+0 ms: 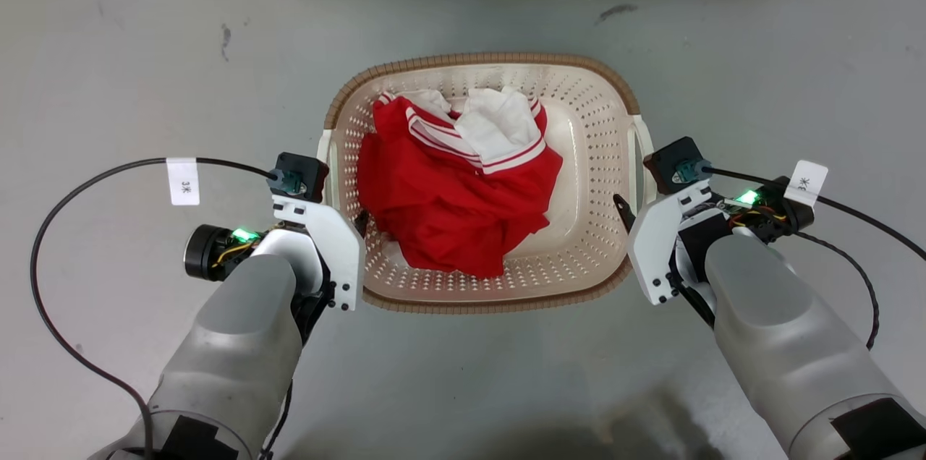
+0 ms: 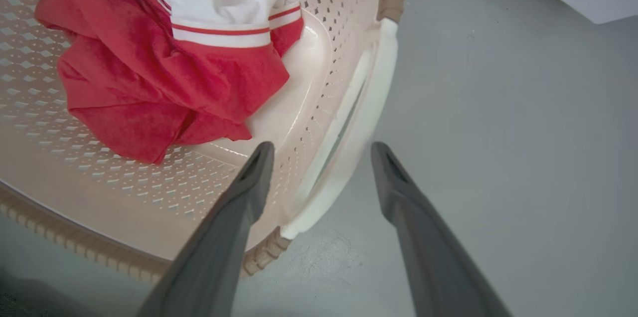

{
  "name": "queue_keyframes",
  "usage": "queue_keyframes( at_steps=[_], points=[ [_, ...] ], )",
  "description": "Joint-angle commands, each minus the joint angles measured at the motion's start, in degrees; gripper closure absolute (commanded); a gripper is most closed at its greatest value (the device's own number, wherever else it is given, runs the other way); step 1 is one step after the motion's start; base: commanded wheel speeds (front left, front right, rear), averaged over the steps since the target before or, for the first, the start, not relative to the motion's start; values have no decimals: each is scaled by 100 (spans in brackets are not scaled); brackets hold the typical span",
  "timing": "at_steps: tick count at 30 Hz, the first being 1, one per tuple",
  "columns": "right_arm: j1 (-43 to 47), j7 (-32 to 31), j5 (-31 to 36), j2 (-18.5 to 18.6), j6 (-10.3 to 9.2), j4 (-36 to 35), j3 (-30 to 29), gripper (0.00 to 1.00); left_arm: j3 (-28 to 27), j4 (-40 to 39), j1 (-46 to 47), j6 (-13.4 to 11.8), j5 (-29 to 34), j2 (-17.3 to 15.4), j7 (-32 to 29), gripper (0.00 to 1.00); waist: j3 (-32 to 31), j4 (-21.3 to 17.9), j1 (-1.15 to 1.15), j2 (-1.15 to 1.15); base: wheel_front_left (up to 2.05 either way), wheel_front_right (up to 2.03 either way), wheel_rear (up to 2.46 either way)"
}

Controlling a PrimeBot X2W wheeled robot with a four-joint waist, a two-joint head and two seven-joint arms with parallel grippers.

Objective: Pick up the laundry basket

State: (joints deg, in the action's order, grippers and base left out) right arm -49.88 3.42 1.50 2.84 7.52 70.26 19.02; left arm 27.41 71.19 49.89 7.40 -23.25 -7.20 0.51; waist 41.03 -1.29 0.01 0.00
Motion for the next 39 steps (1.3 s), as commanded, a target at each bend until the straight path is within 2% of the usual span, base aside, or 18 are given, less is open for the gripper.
queue_keyframes(
  at_steps=[1, 22, 23, 24, 25, 39],
  points=[
    [-109, -47, -89, 7, -6, 22, 41, 0, 68, 13, 85, 2, -61, -44, -18, 0, 92, 2, -1, 0, 0, 0, 0],
    [-325, -264, -541, 7, -6, 169, 344, 0, 735, 148, 408, 3, -457, -41, -124, 0, 604, 20, -1, 0, 0, 0, 0],
    [-338, -274, -554, 7, -6, 176, 345, 34, 771, 150, 421, 3, -473, -45, -137, 48, 609, 18, -1, 0, 0, 0, 0],
    [-358, -271, -552, 7, -5, 180, 332, 84, 813, 150, 427, 3, -499, -49, -157, 100, 613, 13, -1, 0, 0, 0, 0],
    [-362, -289, -554, 7, -6, 187, 333, 100, 866, 150, 405, 3, -529, -31, -210, 100, 613, 9, -1, 0, 0, 0, 0],
    [-329, -310, -604, 1, -4, 243, 352, 100, 1264, 87, 346, 9, -898, -85, -277, 100, 504, 26, -1, 0, 0, 0, 0]
  ],
)
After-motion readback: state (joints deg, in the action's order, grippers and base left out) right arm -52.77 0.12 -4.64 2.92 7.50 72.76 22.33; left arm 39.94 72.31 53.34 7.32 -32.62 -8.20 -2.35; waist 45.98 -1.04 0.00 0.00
